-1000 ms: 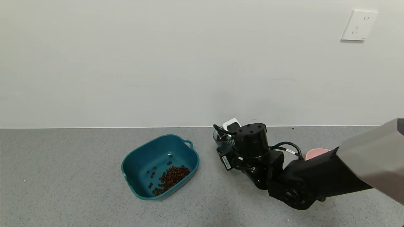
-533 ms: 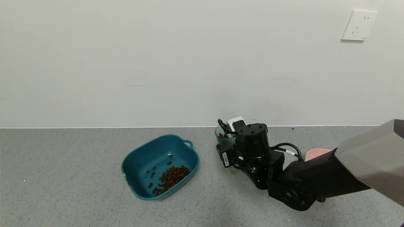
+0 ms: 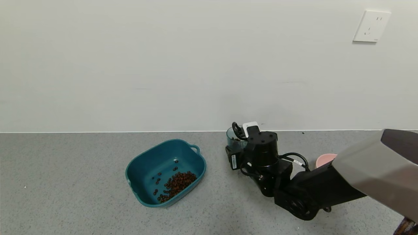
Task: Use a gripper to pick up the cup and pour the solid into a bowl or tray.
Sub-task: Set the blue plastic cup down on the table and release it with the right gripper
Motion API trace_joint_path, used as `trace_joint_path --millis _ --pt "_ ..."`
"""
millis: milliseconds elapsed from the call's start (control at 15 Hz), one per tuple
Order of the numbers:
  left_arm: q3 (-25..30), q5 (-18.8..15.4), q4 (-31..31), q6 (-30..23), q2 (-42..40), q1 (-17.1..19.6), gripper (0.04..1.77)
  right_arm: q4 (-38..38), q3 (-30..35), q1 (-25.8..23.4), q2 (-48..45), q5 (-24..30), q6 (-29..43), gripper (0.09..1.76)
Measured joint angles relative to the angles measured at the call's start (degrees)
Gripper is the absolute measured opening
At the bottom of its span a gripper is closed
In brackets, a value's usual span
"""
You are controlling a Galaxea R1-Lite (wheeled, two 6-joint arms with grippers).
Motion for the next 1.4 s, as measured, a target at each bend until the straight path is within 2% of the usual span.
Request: trace_joint_path --millis 333,733,1000,1400 --pt "0.0 0.0 0.0 0.0 0.0 0.0 1.75 -5.81 -0.24 -0.57 4.58 -1.18 0.05 1.34" --pt "0.0 0.0 0.0 0.0 0.0 0.0 1.75 -8.47 -0.3 -0.69 8.69 -2.73 0.24 1.34" --pt "0.0 0.0 0.02 0.0 0.0 0.0 1.75 -8.52 -0.41 -0.69 9.26 -2.71 0.41 1.51" --pt "0.0 0.0 0.0 0.0 0.0 0.0 1.75 -6.78 -0.09 -0.66 8.58 -2.29 2.01 1.62"
